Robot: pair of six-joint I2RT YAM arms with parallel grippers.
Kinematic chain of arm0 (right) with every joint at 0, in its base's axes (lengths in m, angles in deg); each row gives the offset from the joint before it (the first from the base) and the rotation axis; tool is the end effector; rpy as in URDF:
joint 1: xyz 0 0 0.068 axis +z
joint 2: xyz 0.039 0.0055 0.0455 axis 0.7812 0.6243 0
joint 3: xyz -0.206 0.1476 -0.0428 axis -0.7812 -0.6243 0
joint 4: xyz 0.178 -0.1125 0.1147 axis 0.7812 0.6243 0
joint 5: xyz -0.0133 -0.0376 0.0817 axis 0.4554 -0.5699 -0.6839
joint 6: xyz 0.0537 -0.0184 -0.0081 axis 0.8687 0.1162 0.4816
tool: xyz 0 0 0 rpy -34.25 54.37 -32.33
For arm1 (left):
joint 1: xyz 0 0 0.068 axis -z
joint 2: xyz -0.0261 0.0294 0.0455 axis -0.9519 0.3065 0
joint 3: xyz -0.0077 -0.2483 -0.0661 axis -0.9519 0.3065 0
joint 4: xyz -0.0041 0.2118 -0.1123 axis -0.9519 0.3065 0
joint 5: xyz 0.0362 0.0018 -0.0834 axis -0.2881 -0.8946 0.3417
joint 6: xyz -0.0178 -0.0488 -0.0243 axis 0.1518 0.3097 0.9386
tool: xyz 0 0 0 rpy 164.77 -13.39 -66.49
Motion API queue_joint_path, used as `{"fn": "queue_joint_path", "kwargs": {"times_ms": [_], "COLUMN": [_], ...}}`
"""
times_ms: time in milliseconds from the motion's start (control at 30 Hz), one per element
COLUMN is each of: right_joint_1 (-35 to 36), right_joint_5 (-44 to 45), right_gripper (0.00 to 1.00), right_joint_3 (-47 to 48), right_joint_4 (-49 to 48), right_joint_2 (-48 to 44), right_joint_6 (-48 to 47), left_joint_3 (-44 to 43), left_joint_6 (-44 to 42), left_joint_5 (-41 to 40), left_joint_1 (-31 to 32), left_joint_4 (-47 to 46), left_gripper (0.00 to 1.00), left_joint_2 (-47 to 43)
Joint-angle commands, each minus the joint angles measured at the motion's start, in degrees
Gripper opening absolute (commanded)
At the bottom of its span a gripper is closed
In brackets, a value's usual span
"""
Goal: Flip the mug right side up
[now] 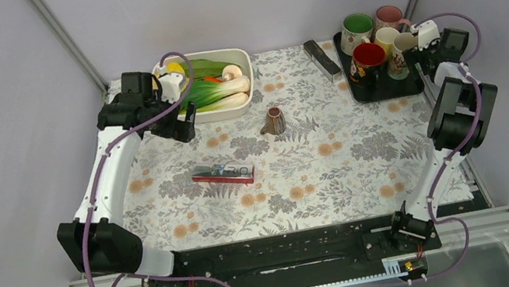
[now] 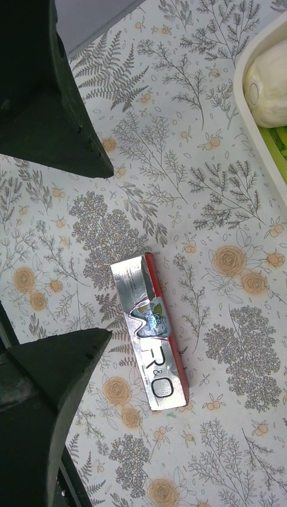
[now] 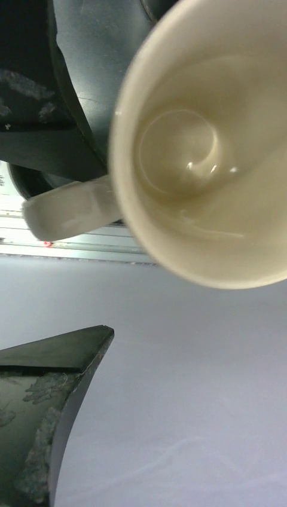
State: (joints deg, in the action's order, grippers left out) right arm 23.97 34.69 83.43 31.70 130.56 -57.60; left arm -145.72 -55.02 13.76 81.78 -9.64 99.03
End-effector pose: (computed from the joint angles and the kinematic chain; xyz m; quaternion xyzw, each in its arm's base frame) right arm 0.4145 -0.2038 0.1988 -0.1605 0.8551 -0.1818 0.4582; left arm 0.2736 -0.0543 0.3367 0.2304 0.9178 -0.0759 0.3143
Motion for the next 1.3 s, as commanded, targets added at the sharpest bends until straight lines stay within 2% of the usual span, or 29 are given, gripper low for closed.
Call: {"fn": "queue_joint_path", "kwargs": {"times_ms": [0,233,367,467,567,600,667,733,867,1000,1267], "right_joint_1": [0.18,1.46,3.20,5.29,7.49,7.73,7.84,8.16,9.76,11.39,14.64], "right_joint_5": [5.31,6.05,1.23,-2.79,0.71,1.29,1.07,0.86,-0.70,-1.99,-0.40], "right_gripper": [0.98,0.99,0.90,0.86,0.81,0.76,0.59,0.49,0.44,0.43,0.45], "right_joint_3": [-5.24,-16.03,-25.46,-29.07,-25.64,-23.72,-19.33,-16.75,-16.88,-16.97,-8.66], "right_joint_4": [-4.21,-6.65,-8.41,-8.60,-5.87,-4.46,-1.33,-0.03,3.32,3.85,7.92], "right_joint_2": [-8.74,-19.73,-25.29,-25.84,-21.96,-20.98,-17.87,-15.90,-13.95,-12.63,-7.00], "right_joint_6": [3.32,11.23,10.93,7.04,6.53,7.45,8.78,9.16,4.62,2.46,2.60], "left_joint_3": [-0.37,1.17,0.82,0.79,1.23,1.31,1.24,1.25,0.89,0.27,0.00], "left_joint_6": [-1.04,-2.37,-2.27,-2.26,-2.60,-2.59,-2.53,-2.53,-2.74,-2.92,-2.97], "left_joint_5": [2.69,7.23,11.93,13.13,12.70,12.37,12.04,11.88,11.02,10.61,9.89], "left_joint_1": [-0.40,-0.40,-0.40,-0.40,-0.40,-0.40,-0.40,-0.49,-0.67,-0.96,-1.48], "left_joint_4": [-1.33,-1.46,-1.59,-1.64,-1.60,-1.61,-1.45,-1.23,-1.21,-1.20,-1.24], "left_gripper": [0.99,0.99,0.99,0.99,0.99,0.99,0.99,0.99,0.99,0.99,0.99], "left_joint_2": [-4.28,-6.95,-8.69,-9.59,-10.25,-10.43,-10.68,-10.49,-9.41,-8.59,-8.14]}}
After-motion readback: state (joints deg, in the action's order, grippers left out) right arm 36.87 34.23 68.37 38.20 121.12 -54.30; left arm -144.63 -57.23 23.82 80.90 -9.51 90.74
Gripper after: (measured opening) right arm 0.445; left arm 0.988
